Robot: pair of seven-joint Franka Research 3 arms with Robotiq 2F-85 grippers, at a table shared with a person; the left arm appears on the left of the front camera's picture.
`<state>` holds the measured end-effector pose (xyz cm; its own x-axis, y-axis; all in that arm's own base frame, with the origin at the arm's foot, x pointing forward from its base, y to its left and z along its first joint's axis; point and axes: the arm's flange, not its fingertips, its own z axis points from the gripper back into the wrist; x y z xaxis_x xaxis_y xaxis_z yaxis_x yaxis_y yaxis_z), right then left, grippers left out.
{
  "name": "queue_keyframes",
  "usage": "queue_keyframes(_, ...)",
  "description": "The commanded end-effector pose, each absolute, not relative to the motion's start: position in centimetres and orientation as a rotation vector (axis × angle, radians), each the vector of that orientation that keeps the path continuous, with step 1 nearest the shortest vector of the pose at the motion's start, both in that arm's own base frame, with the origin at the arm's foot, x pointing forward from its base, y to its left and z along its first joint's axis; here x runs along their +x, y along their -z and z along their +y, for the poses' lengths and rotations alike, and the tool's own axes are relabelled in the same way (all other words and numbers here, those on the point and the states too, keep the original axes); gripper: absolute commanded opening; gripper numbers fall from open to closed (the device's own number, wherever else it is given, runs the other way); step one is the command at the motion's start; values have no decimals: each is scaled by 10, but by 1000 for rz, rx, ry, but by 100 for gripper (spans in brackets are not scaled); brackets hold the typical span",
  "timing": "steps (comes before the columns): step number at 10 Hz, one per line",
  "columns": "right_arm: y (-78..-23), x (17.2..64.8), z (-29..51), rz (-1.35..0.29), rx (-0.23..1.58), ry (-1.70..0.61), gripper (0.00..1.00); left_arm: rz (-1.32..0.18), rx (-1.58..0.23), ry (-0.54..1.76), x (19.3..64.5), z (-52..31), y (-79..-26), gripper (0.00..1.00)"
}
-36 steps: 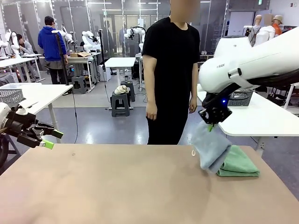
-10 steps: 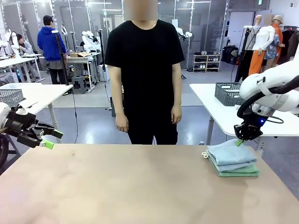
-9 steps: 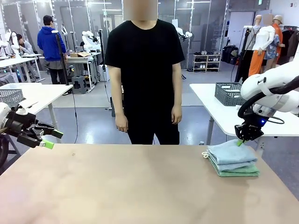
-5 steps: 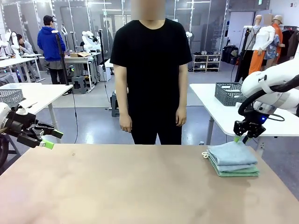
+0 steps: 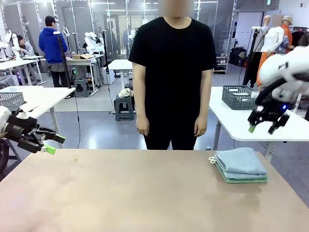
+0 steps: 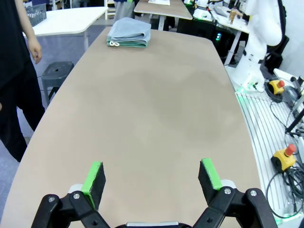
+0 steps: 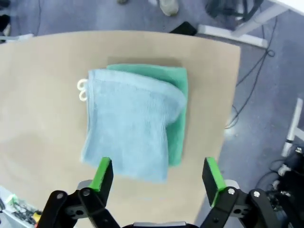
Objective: Fold the towels and place them in the basket.
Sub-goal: Stack the folded Towel with hook on the right side of the table.
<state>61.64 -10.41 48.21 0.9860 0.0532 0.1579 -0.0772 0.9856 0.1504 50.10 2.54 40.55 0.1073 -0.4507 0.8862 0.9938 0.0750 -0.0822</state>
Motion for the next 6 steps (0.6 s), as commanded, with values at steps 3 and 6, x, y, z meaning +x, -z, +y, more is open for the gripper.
queue_keyframes(3, -651, 500, -53, -194, 59, -65, 100, -818, -859, 1289, 498, 25, -407, 100)
queue_keyframes(6, -697, 446, -15, -255, 117, -47, 100, -818, -859, 1289, 498, 25, -407, 100)
